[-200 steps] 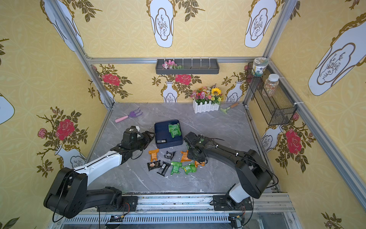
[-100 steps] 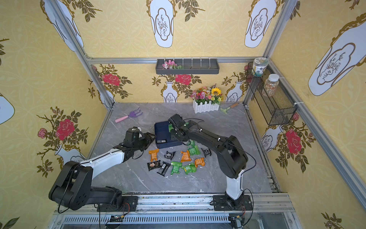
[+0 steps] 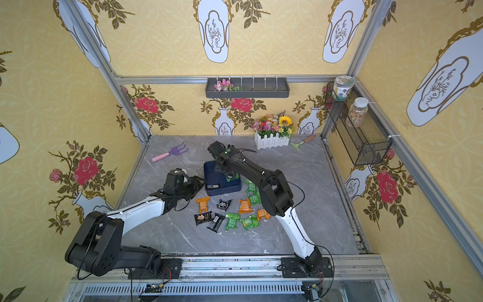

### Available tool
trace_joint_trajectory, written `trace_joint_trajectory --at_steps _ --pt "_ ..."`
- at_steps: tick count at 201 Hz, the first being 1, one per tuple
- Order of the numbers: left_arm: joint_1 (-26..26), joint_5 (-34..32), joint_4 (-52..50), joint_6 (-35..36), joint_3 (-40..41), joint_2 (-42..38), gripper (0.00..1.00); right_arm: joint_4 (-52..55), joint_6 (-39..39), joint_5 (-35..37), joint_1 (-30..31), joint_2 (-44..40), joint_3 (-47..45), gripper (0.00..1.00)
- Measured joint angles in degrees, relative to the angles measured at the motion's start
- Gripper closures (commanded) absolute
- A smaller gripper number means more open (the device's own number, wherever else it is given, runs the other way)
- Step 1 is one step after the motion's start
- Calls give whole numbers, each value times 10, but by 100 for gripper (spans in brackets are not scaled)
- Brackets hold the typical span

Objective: Take the cookies out of the storage box
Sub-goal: Pick up the cookie from the storage box.

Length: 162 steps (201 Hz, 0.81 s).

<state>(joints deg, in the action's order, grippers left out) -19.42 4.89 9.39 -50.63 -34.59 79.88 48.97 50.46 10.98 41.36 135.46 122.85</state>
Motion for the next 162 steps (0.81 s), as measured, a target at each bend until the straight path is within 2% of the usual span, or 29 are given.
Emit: trace_joint_trajectory --at_steps 41,80,109,162 --pt "0 -2 -1 7 -4 -1 39 7 -2 18 -2 35 20 37" --pt "0 -2 0 12 -10 1 39 9 -55 29 -7 58 30 36" --pt "0 -2 0 13 -10 1 39 -4 -101 40 -12 56 6 35" --pt "0 -2 -1 13 -10 -4 38 -35 -194 18 -23 47 -25 33"
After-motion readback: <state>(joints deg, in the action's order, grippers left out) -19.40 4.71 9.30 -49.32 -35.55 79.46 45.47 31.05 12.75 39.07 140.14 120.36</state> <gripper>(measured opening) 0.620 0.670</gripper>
